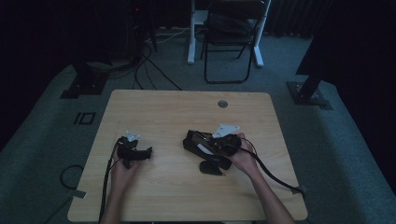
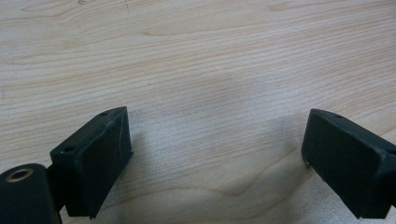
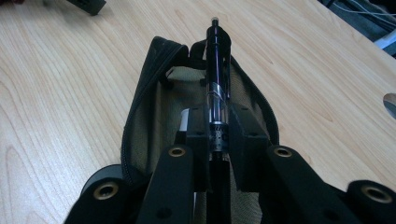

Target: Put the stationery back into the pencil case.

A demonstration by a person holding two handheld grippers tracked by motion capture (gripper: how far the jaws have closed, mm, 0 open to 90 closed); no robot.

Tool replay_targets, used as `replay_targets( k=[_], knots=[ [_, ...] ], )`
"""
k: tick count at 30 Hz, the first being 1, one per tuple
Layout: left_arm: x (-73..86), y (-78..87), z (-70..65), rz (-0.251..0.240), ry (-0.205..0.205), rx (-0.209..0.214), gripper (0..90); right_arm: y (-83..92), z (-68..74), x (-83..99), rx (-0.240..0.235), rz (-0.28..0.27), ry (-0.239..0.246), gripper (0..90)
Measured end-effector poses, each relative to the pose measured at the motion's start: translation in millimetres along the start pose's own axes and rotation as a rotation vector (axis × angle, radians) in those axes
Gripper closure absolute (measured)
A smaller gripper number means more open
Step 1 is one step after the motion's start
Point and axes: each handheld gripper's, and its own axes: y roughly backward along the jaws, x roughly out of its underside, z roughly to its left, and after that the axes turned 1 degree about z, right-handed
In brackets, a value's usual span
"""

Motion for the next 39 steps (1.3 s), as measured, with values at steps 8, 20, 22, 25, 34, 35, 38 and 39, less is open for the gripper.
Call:
replay_targets(
  k=[8, 20, 22, 25, 34, 35, 38, 39],
  knots=[
    [0.0, 0.0, 0.0, 0.000, 0.000, 0.000, 8.5, -2.7, 0.6, 1.1, 0.002, 0.010, 0.002, 79.6],
    [0.0, 0.0, 0.0, 0.000, 0.000, 0.000, 8.5, -6.0, -4.1, 9.9, 0.001, 0.036, -0.008, 79.6],
    [0.0, 0.0, 0.0, 0.000, 0.000, 0.000, 8.5, -6.5, -4.0, 10.1, 0.003, 0.037, -0.006, 79.7],
    [0.0, 0.0, 0.0, 0.000, 0.000, 0.000, 8.5, -7.1, -3.7, 11.0, 0.001, 0.043, -0.005, 79.7],
    [0.0, 0.0, 0.0, 0.000, 0.000, 0.000, 8.5, -10.7, -3.1, 12.2, 0.009, 0.067, 0.005, 79.5],
    [0.0, 0.0, 0.0, 0.000, 0.000, 0.000, 8.5, -11.5, -2.9, 12.4, 0.016, 0.073, 0.006, 79.5],
    [0.0, 0.0, 0.0, 0.000, 0.000, 0.000, 8.5, -12.2, -3.2, 12.5, 0.019, 0.076, 0.004, 79.5],
    [0.0, 0.0, 0.0, 0.000, 0.000, 0.000, 8.5, -12.5, -3.2, 12.6, 0.019, 0.078, 0.003, 79.5]
  ],
)
